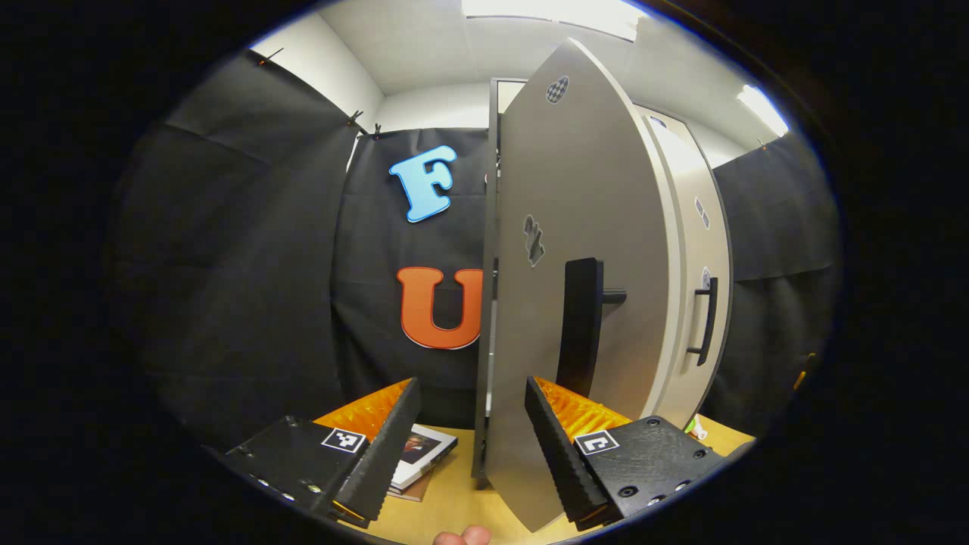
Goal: Grab one shoe with the right hand and put it into the shoe cabinet, grab the other shoe with the left hand and put it into the shoe cabinet; then close the right door with the right hand and the left door with the left hand.
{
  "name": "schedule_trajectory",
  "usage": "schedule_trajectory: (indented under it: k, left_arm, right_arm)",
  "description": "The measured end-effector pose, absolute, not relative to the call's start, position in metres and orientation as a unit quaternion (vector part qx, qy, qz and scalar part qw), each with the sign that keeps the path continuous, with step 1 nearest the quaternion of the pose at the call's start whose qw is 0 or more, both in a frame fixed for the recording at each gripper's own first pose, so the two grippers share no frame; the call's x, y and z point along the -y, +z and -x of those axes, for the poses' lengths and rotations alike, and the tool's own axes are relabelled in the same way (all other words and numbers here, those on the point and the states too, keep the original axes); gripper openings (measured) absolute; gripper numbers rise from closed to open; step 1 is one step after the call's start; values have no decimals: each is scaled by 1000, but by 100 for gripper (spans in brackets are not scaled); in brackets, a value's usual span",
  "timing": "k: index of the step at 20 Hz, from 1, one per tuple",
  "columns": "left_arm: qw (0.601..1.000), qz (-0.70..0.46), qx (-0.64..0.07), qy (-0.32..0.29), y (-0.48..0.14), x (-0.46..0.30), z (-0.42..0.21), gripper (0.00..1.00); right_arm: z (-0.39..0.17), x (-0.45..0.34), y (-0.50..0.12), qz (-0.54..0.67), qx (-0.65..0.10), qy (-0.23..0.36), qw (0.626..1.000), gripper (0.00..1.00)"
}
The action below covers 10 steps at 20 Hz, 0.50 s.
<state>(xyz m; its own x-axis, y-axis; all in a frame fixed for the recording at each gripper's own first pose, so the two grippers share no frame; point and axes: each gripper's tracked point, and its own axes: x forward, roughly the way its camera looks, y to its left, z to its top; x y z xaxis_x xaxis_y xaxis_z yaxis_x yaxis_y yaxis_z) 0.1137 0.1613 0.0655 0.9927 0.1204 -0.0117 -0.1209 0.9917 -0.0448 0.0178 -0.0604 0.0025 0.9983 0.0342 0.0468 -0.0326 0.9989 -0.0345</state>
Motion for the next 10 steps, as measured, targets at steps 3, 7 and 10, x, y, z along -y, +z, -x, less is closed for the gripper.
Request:
schedule_trajectory:
  k: [3,7,10]
  left_arm:
    - [999,29,-2,41,66,-131,-132,85]
    - [1000,21,9,16,75,-91,-154,85]
    - [999,29,17,6,81,-63,-156,85]
  right_arm:
    - [-15,73,2,9,23,7,1000,100]
    - [-9,90,1,5,23,-10,1000,99]
    - [-5,99,1,8,25,-17,1000,99]
